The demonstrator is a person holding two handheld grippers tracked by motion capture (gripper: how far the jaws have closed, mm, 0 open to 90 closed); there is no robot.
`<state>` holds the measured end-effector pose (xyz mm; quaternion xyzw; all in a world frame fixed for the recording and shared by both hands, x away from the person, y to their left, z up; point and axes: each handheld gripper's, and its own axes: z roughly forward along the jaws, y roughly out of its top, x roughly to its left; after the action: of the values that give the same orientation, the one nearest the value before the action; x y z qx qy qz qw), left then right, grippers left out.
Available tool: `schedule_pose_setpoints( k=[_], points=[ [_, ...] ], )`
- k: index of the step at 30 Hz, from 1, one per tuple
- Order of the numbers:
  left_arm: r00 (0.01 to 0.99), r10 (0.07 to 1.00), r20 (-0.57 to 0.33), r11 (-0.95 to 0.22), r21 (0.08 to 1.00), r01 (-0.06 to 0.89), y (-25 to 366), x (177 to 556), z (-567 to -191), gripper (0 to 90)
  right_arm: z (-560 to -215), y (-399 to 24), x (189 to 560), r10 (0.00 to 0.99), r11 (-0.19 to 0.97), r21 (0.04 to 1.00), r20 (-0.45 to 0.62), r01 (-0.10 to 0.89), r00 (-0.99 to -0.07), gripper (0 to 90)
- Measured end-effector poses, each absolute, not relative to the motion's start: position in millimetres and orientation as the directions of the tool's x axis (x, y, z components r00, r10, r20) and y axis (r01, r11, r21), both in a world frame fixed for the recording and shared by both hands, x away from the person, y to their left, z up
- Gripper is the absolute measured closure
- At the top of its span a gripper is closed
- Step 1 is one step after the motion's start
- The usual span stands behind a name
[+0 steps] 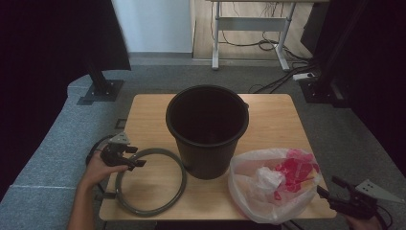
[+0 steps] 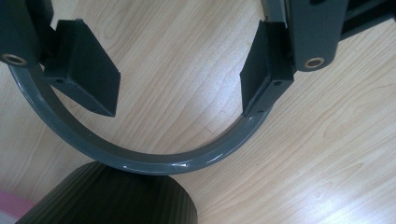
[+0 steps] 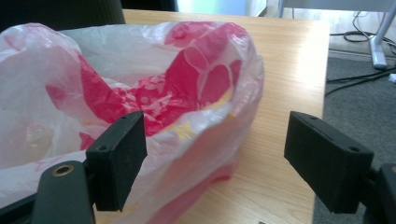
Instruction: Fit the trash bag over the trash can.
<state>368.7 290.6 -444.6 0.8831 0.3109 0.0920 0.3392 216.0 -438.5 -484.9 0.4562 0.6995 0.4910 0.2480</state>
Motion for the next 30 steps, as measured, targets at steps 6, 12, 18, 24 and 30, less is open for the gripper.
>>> schedule_pose_setpoints(
  k=[6, 12, 18, 24, 30],
  points=[
    [0.789, 0.612, -0.050, -0.577, 0.654, 0.489, 290.7, 369.1, -445.5, 29.0, -479.9, -428.5, 216.6, 0.870, 0.119, 0.917, 0.089, 0.382, -0.485, 20.5],
    [0.789, 0.612, -0.050, -0.580, 0.650, 0.492, 290.0, 369.4, -445.8, 29.0, -477.8, -414.8, 220.7, 0.856, 0.138, 0.918, 0.079, 0.372, -0.512, 20.4],
    [0.790, 0.611, -0.055, -0.582, 0.645, 0.495, 289.5, 370.1, -447.6, 29.0, -477.0, -399.9, 227.0, 0.834, 0.164, 0.914, 0.072, 0.371, -0.547, 20.2],
    [0.790, 0.611, -0.053, -0.585, 0.642, 0.495, 289.9, 370.6, -448.8, 29.1, -476.5, -387.1, 233.1, 0.816, 0.184, 0.913, 0.065, 0.365, -0.575, 20.2],
    [0.787, 0.615, -0.054, -0.580, 0.646, 0.497, 291.7, 369.9, -448.2, 29.1, -476.6, -376.2, 237.9, 0.798, 0.201, 0.909, 0.063, 0.364, -0.599, 20.1]
  ],
)
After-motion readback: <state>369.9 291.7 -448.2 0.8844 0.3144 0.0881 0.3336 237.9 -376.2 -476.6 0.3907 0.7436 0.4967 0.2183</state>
